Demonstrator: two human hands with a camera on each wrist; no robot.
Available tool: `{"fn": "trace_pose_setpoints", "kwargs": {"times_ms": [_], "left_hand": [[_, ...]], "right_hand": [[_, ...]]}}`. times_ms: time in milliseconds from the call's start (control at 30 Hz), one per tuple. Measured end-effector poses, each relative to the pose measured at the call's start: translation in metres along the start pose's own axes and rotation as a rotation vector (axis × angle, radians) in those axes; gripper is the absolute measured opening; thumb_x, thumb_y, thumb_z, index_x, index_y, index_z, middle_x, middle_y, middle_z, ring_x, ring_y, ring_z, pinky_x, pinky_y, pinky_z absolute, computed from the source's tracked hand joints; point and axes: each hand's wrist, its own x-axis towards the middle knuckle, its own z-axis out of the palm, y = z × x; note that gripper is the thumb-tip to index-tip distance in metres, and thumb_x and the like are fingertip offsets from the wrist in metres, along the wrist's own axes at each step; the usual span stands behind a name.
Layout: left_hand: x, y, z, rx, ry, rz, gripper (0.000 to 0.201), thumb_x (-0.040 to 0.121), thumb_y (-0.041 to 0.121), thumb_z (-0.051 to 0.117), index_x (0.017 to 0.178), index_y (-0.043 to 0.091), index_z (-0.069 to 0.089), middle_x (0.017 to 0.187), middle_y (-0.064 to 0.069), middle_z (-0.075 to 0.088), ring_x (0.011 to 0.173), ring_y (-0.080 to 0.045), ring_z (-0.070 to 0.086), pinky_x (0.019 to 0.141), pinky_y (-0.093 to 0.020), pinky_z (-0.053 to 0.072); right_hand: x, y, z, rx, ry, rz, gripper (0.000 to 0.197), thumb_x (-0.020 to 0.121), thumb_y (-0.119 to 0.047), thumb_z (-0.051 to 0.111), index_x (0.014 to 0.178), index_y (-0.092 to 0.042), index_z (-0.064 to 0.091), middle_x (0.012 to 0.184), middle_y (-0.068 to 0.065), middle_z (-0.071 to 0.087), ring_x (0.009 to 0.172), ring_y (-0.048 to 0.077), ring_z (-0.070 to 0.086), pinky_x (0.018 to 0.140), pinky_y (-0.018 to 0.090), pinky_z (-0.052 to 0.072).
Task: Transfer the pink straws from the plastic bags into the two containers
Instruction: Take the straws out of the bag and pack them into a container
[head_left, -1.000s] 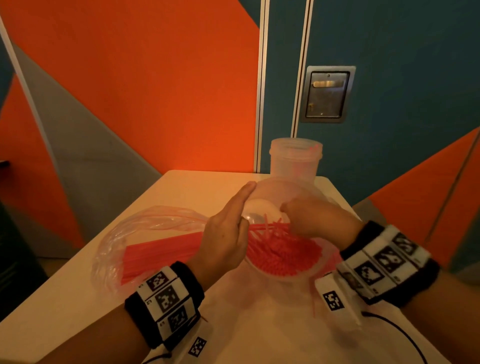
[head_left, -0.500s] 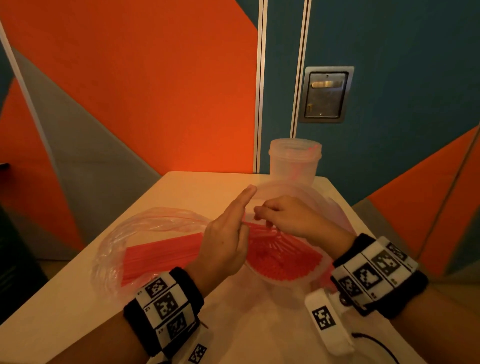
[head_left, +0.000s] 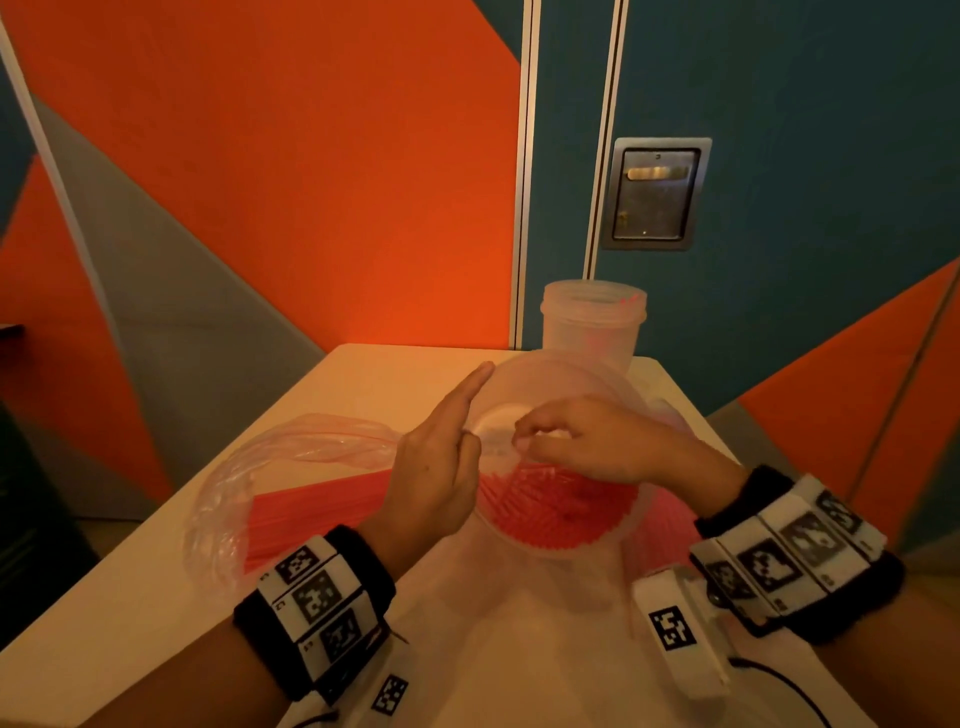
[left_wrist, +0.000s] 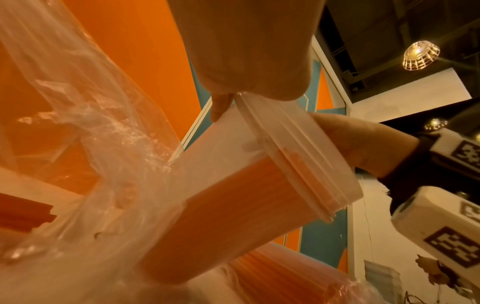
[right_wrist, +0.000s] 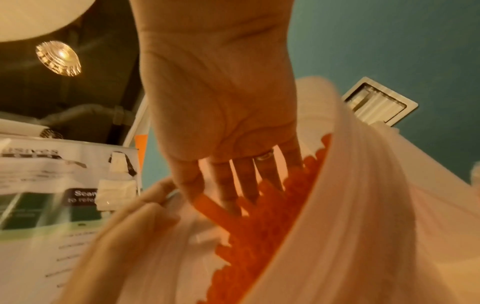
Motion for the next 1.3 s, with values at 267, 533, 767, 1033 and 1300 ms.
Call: {"fn": "trace_pose_setpoints", "kwargs": {"times_ms": [267,533,767,1033,1300], "left_hand": [[0.054,-0.014,-0.014,-0.037,0.111,-0.465,0.042,0.095,0.019,0.037,0.135,0.014,0.048,0.131,-0.011,0.056,0.114,-0.029,0.055,0.099,-0.037,0.044],[0.083,-0.031,0.000,-0.183,-0.037,-0.694,0.042,0.101,0.028,0.032,0.139,0.016,0.041,0.140,-0.010,0.043,0.123,-0.033,0.045,0.101,-0.049,0.042],[0.051,-0.031,-0.047,-0.265,0.019,-0.651,0.035,0.101,0.033,0.034,0.106,0.011,0.060,0.096,-0.006,0.063,0.071,-0.024,0.064,0.052,-0.024,0.050],[-0.009,-0.043,-0.129,0.049,-0.538,-0.732,0.037,0.097,0.019,0.046,0.065,0.011,0.062,0.051,0.002,0.062,0.043,-0.015,0.055,0.042,-0.021,0.044],[-0.070,-0.091,-0.129,0.688,-0.676,-0.551,0.026,0.090,0.014,0.050,0.109,0.014,0.068,0.112,-0.004,0.066,0.101,-0.021,0.060,0.085,-0.025,0.045]], "right_hand": [[-0.030,-0.009,-0.038,-0.009,0.201,-0.041,0.064,0.067,-0.067,0.049,0.119,-0.032,0.059,0.128,-0.013,0.056,0.119,0.009,0.048,0.103,0.034,0.039],[0.013,0.029,0.006,-0.110,0.352,0.055,0.060,0.074,-0.030,0.075,0.128,-0.024,0.049,0.139,-0.002,0.040,0.141,0.029,0.011,0.115,0.036,0.010],[0.035,0.027,0.012,-0.077,0.362,0.129,0.068,0.077,-0.028,0.073,0.136,-0.030,0.039,0.151,0.005,0.024,0.142,0.034,0.003,0.115,0.047,0.010],[0.026,-0.072,0.041,-0.048,0.522,-0.181,0.036,0.084,-0.018,0.059,0.120,-0.020,0.054,0.129,0.002,0.048,0.126,0.023,0.035,0.103,0.036,0.027],[0.096,-0.107,0.128,-0.051,-0.010,-0.181,0.024,0.083,-0.004,0.047,0.097,-0.007,0.066,0.105,0.016,0.066,0.098,0.032,0.060,0.080,0.034,0.048]]}}
